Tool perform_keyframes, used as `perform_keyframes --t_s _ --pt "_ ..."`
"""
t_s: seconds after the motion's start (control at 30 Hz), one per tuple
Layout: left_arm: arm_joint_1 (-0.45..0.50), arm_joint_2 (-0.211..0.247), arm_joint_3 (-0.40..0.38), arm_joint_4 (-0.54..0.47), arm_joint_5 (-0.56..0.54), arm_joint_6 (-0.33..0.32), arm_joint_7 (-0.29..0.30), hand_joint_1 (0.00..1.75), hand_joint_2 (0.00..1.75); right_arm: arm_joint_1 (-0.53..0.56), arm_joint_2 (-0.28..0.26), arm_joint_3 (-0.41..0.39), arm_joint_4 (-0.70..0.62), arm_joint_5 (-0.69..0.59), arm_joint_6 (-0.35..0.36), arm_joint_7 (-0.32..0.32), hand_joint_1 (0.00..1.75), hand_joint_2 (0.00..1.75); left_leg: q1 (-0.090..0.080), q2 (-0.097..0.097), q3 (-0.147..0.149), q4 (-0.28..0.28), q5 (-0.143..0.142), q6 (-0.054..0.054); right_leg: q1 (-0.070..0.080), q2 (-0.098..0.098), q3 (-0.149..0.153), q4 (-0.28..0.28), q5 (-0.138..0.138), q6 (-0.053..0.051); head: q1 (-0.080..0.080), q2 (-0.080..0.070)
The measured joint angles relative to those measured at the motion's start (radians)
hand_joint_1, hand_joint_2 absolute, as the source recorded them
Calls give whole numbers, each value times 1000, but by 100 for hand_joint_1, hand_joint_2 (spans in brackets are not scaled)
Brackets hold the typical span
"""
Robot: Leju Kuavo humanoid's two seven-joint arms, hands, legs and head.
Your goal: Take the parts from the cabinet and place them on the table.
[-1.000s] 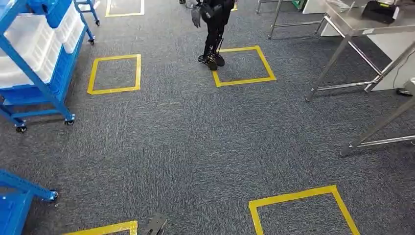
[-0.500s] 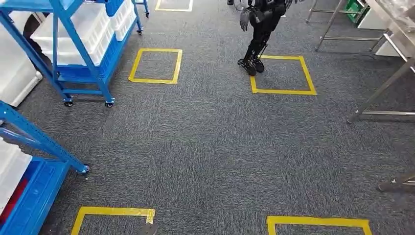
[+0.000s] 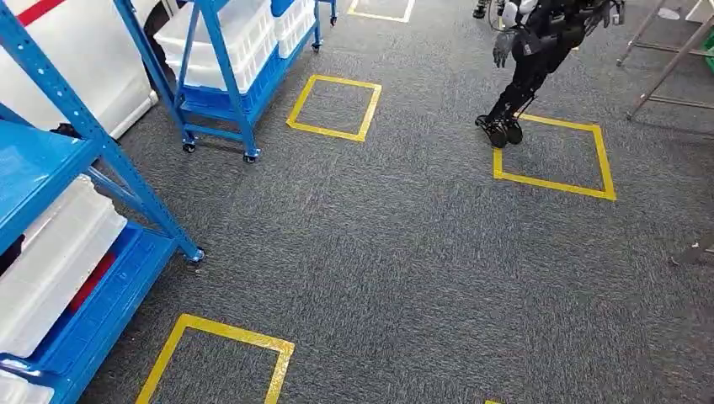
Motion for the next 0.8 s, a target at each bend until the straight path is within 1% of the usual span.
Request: perform_keyframes --t_s 0.03,0.07,0.1,0.13,0.17,0.2,0.23,0.27,0.3,0.33,0.37,0.4,0.43,0.47,0.5,0.53,0.57,0.6,0.63,0.67,0.7,0.73,0.77,0.8 --pt "1 2 0 0 0 0 0 0 0 -2 2 -2 0 0 0 0 0 0 1 -11 -3 -6 3 7 -1 -10 4 -1 -2 6 0 0" --pt "3 2 0 0 0 0 2 0 0 -3 2 -3 -1 2 0 -1 0 0 9 -22 7 -15 10 15 -10 19 5 6 -14 16 0 0" --pt "2 3 0 0 0 0 2 0 0 -1 2 -4 -1 3 0 -1 0 0 8 -31 6 -17 13 22 -13 78 -8 38 -41 19 0 0" --pt "-3 3 0 0 0 0 2 0 0 1 2 -5 -1 3 0 -1 0 0 7 -43 2 -17 16 26 -15 105 -43 111 -87 19 0 0" --pt "-5 3 0 0 0 0 2 0 0 4 2 -5 -1 3 0 -1 0 0 5 -53 -1 -17 17 28 -15 114 -82 193 -127 20 0 0" --pt "-6 3 0 0 0 0 2 0 0 5 2 -6 -1 5 0 -1 0 0 4 -66 -3 -17 18 30 -15 117 -120 269 -156 21 0 0" --pt "-5 3 0 0 0 0 3 0 0 5 2 -6 -1 6 0 -1 0 0 2 -81 -5 -16 19 30 -15 118 -145 318 -163 21 0 0" --pt "-3 3 0 0 0 0 3 0 0 6 2 -7 0 8 0 -1 0 0 2 -95 -5 -16 20 29 -15 118 -145 313 -144 20 0 0" --pt "-2 4 0 0 0 0 4 0 0 6 2 -7 0 10 0 -2 0 0 2 -111 -4 -15 21 28 -16 120 -123 261 -104 18 0 0" --pt "-3 3 0 0 -1 0 5 0 0 5 2 -7 0 11 0 -2 0 0 3 -127 -3 -14 22 26 -17 127 -82 174 -53 15 0 0" --pt "-4 3 0 0 -1 0 6 0 0 5 2 -7 0 12 0 -2 0 0 4 -141 -3 -12 22 23 -20 153 -36 77 -6 12 0 0" --pt "-4 3 0 0 -3 1 6 0 0 7 1 -8 0 13 0 -1 0 0 6 -150 -8 -10 22 18 -25 223 -13 20 -2 8 0 0" --pt "-7 3 0 0 -5 1 6 0 0 7 1 -11 1 15 0 -1 0 0 0 -162 -14 -3 22 9 -22 228 -14 12 0 9 0 0" --pt "-7 3 0 0 -6 3 6 0 0 5 1 -12 1 16 0 -1 0 0 4 -171 -18 -6 26 3 -20 212 -16 14 0 6 0 0" --pt "-5 3 0 0 -6 3 6 0 0 2 1 -12 1 17 0 -1 0 0 7 -182 -19 -10 28 -4 -16 205 -15 15 -1 2 0 0" --pt "-3 3 0 0 -5 3 6 0 0 1 1 -13 1 18 0 -1 0 0 9 -196 -19 -14 32 -12 -15 191 -12 12 2 -5 0 0" --pt "-2 3 0 0 -5 3 6 0 0 2 2 -13 1 18 0 0 0 0 9 -198 -25 -7 29 -16 -27 171 -8 -2 10 -17 0 0" --pt "-1 3 0 0 -4 4 6 0 0 2 1 -13 1 18 0 0 0 0 2 -133 -37 20 7 -15 -21 155 -5 -7 11 -25 0 0" --pt "-2 3 0 0 -3 4 6 0 0 3 1 -13 1 18 0 -2 0 0 2 -95 -66 80 -32 -16 -18 140 -5 -7 11 -32 0 0" --pt "-5 3 0 0 -3 4 6 0 0 5 2 -13 1 18 0 -2 0 0 3 -75 -101 158 -72 -18 -14 124 -5 -7 10 -33 0 0" --pt "-6 3 0 0 -3 4 5 0 0 7 2 -14 1 18 1 -2 0 0 4 -65 -138 241 -108 -20 -10 104 -5 -7 9 -35 0 0" --pt "-6 3 0 0 -3 3 5 0 0 7 1 -15 1 20 2 -2 0 0 5 -61 -165 302 -126 -23 -8 87 -6 -6 8 -36 0 0" --pt "-4 3 0 0 -3 3 5 0 0 7 1 -17 1 21 3 -2 0 0 6 -57 -166 310 -118 -25 -7 71 -5 -6 7 -36 0 0" --pt "-2 5 0 0 -3 3 6 0 0 6 1 -19 1 21 3 -2 0 0 7 -53 -140 267 -89 -25 -7 57 -4 -6 5 -35 0 0"
